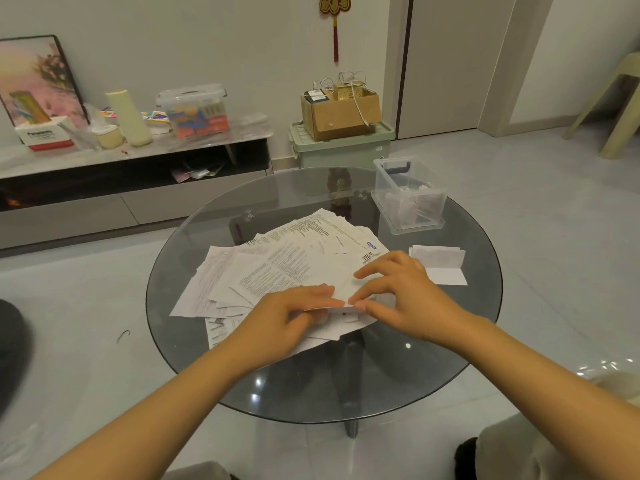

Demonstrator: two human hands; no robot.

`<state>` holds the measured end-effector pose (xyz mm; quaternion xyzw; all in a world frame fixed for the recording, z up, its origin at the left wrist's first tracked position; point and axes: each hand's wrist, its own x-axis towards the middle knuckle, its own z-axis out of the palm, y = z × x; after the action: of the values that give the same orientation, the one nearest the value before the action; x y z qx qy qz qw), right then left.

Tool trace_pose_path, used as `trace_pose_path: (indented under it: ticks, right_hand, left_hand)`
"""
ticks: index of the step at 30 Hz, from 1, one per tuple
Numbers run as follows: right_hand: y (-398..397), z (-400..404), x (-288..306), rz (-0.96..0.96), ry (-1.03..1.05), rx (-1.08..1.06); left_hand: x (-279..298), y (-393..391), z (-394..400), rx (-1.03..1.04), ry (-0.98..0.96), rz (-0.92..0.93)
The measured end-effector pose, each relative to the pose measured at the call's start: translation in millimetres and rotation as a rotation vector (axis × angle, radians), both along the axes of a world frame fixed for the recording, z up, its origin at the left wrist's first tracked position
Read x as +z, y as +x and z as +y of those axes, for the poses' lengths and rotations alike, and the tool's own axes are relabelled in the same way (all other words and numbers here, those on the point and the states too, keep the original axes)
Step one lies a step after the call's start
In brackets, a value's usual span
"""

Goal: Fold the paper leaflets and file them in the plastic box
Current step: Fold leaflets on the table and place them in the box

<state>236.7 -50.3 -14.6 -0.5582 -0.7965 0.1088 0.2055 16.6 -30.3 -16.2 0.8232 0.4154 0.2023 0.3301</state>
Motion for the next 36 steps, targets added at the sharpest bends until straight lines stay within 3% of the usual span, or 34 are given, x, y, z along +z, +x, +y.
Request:
trace_pose_path:
  ticks: [10, 17, 22, 27, 30, 36]
  right_hand:
    - [-8, -9, 3, 0.060, 0.038, 0.073]
    - [-15, -10, 13, 0.388, -0.046, -0.042]
    - [-19, 2, 7, 0.491, -0.142, -0.180]
    - [-24, 14, -6, 0.494, -0.205, -0.239]
    - [-28, 15, -14, 0.432, -0.212, -0.234]
    - [-31, 14, -15, 0.330, -0.201, -0.221]
  left_hand:
    - [-2, -5, -16, 0.117, -0.121, -0.175]
    - [3, -4, -16, 0.270, -0.282, -0.342]
    - [1, -4, -13, 0.433, -0.267, -0.404]
    - [-4, -2, -11, 0.574, -0.116, -0.301]
    - [-5, -1, -12, 0.555, 0.019, -0.203]
    - [-11, -3, -13, 0.527, 0.048, -0.022]
